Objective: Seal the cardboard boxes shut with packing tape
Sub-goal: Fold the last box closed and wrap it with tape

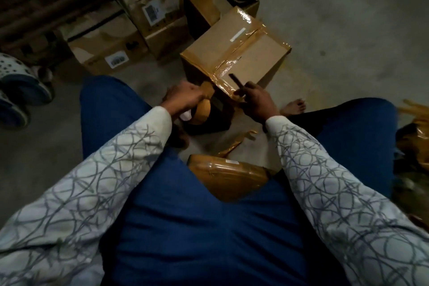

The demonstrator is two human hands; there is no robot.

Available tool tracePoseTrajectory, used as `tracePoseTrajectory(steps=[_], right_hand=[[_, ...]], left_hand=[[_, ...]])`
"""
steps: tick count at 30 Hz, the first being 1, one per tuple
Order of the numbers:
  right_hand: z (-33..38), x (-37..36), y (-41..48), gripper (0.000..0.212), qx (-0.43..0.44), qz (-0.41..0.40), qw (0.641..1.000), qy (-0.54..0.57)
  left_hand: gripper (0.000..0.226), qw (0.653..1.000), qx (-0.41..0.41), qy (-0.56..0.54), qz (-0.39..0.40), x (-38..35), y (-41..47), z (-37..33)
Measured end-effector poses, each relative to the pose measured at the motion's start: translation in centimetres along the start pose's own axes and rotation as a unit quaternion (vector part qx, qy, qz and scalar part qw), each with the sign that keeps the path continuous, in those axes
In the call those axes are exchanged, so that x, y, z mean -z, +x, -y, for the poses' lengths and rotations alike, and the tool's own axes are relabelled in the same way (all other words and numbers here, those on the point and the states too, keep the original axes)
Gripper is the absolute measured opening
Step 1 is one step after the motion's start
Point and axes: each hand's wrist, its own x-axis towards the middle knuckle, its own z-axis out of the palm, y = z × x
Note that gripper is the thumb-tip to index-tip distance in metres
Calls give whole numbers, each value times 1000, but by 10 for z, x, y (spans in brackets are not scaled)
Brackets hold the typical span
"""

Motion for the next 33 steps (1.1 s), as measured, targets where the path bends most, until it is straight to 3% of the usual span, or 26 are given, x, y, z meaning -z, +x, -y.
tracePoseTrajectory(steps=[6, 11, 20, 25, 27, 30, 33], right_hand=[[-1, -14, 5, 20, 42, 8, 997, -63], [-1, -22, 5, 15, 40, -2, 998, -56], [-2, -20, 2, 27, -43, -14, 999, 8], [-4, -14, 4, 17, -75, -41, 996, 9], [-3, -18, 6, 14, -110, -48, 992, 50], [3, -22, 10, 18, -228, -85, 951, 190], [5, -20, 9, 24, -274, -39, 903, 329]], left_hand=[[16, 998, 19, -46, 50, -25, 2, 15], [23, 995, -9, -58, 78, -33, 6, 4], [12, 996, -5, -19, 84, -42, 12, 7], [16, 996, -10, -16, 83, -46, 14, 14], [14, 996, -14, -7, 88, -47, 14, 16], [13, 996, -24, 6, 82, -48, 16, 19], [12, 997, -25, -2, 70, -48, 16, 17]])
